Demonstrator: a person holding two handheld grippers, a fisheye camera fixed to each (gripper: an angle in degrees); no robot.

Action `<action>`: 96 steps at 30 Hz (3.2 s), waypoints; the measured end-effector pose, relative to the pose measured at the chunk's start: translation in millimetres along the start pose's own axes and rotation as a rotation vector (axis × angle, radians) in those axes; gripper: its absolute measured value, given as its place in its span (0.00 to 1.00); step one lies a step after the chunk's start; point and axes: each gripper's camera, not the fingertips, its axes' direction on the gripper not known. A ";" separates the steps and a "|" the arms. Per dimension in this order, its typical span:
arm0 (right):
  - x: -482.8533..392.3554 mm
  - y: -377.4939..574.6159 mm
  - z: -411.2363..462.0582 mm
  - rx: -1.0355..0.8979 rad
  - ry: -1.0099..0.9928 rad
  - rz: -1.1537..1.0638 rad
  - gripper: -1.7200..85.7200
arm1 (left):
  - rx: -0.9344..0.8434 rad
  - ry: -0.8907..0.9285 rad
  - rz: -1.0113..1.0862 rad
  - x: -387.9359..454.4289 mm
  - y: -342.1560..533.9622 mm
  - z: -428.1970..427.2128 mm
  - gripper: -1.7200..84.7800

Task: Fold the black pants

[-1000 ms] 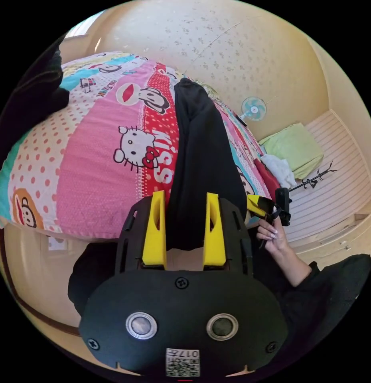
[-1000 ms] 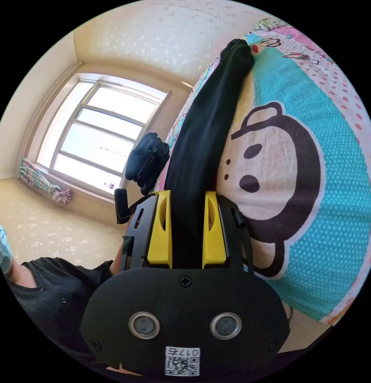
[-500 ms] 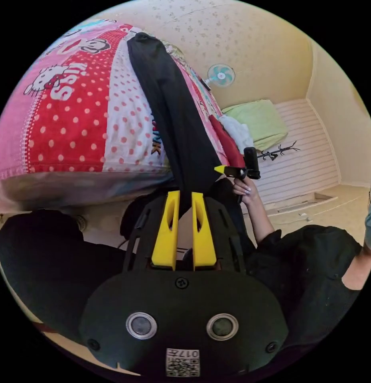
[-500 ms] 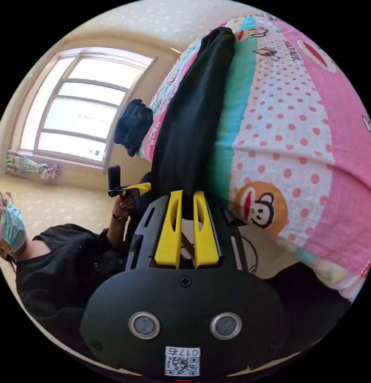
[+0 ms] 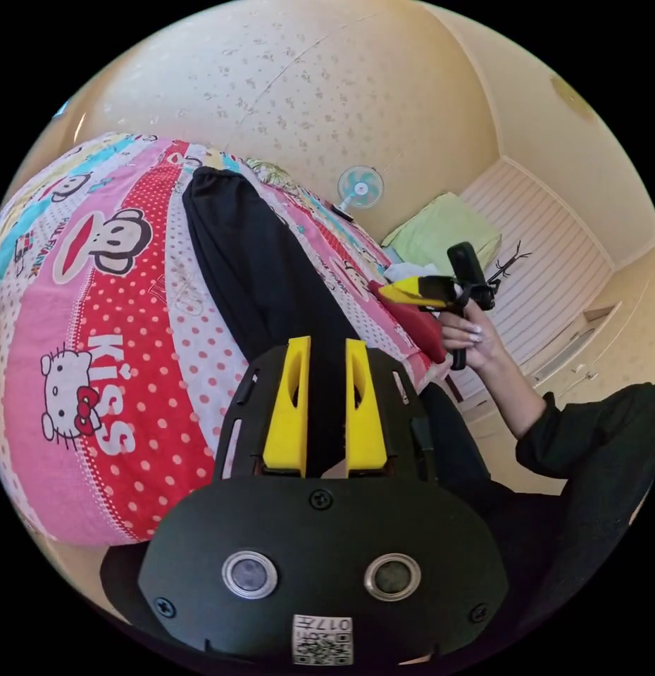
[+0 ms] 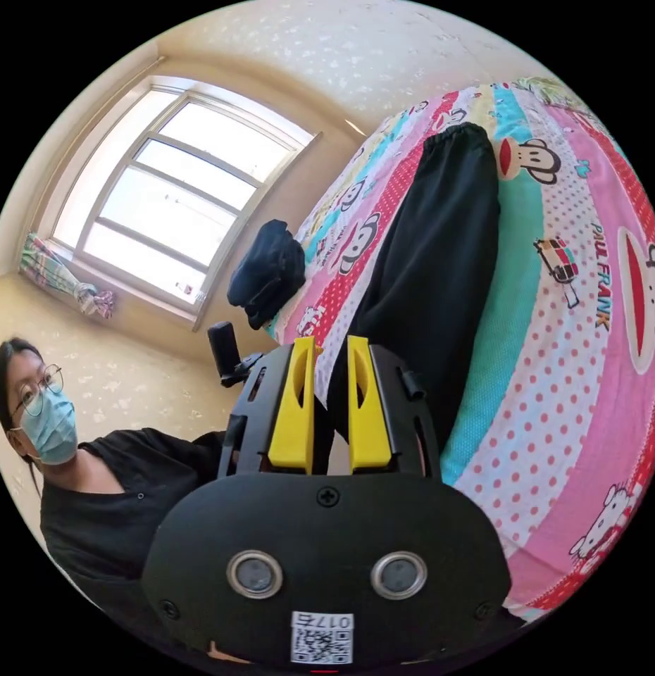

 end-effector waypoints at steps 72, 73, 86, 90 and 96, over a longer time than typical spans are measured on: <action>21.4 107.7 -40.5 0.132 0.324 0.247 0.12 | -0.004 0.111 -0.139 0.9 -6.5 26.9 0.12; 26.6 110.3 -31.9 0.090 0.329 0.256 0.12 | -0.013 0.093 -0.144 2.8 -8.8 29.0 0.12; 44.0 124.3 -38.4 -0.028 0.213 0.244 0.07 | -0.109 0.046 -0.278 -6.7 1.5 -1.9 0.05; 53.9 131.0 -62.9 0.032 0.111 0.257 0.10 | -0.033 0.144 -0.330 -29.9 13.4 -23.6 0.11; 92.2 128.3 -120.7 0.174 -0.045 0.294 0.13 | 0.090 0.230 -0.397 -81.3 4.3 -48.6 0.18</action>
